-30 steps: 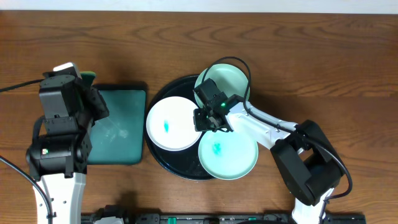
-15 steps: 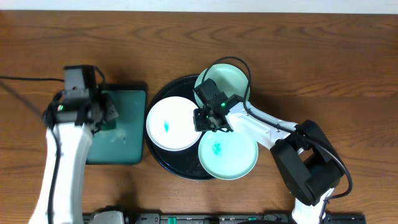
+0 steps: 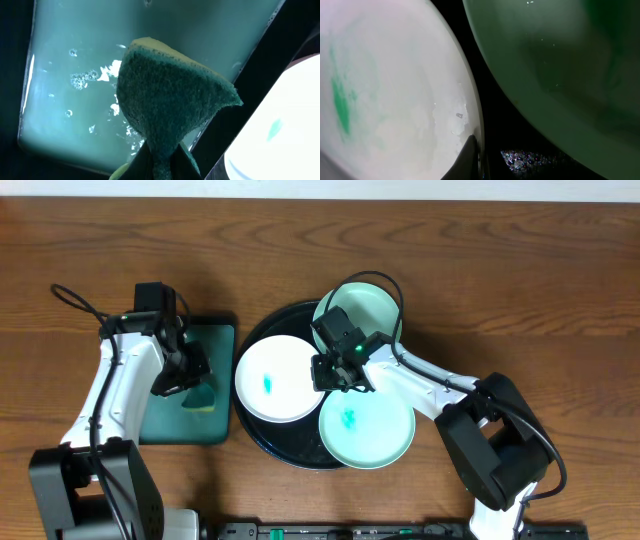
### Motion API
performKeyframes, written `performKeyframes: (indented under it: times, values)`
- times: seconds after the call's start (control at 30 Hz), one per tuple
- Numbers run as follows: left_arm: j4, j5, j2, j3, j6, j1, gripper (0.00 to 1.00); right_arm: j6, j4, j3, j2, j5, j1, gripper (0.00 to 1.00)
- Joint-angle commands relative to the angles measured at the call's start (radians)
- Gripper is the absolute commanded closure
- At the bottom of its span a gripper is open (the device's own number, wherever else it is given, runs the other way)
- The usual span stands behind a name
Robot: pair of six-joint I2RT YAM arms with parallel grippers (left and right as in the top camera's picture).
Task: Clean dirty plates on tray and stack at the side
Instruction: 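Lift the sponge out of the water with the left gripper, then scrub the white plate's green smear with the sponge in the left gripper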
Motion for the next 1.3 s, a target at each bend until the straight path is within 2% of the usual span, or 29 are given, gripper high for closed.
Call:
performKeyframes:
  times: [0.0,0.57,0.77,0.97,1.13,1.27]
  values:
    - [-0.019,0.016,-0.01,-0.001,-0.002,0.0,0.93,-0.032,-0.037,-0.038,0.051,0.018,0.01,0.99]
    - [-0.04,0.017,-0.01,-0.001,-0.001,0.0,0.93,-0.032,-0.038,-0.038,0.051,0.018,0.01,0.99]
    - [-0.028,0.243,-0.01,-0.001,0.048,-0.007,0.93,-0.032,-0.035,-0.038,0.051,0.018,0.01,0.99]
    - [-0.002,0.327,-0.01,-0.001,0.023,-0.096,0.93,-0.032,-0.033,-0.038,0.051,0.018,0.01,0.99]
    - [0.085,0.318,-0.004,-0.001,-0.043,-0.221,0.93,-0.032,-0.033,-0.038,0.051,0.018,0.01,0.99]
    - [0.154,0.238,0.043,-0.001,-0.119,-0.283,0.93,-0.032,-0.036,-0.038,0.051,0.018,0.01,0.99]
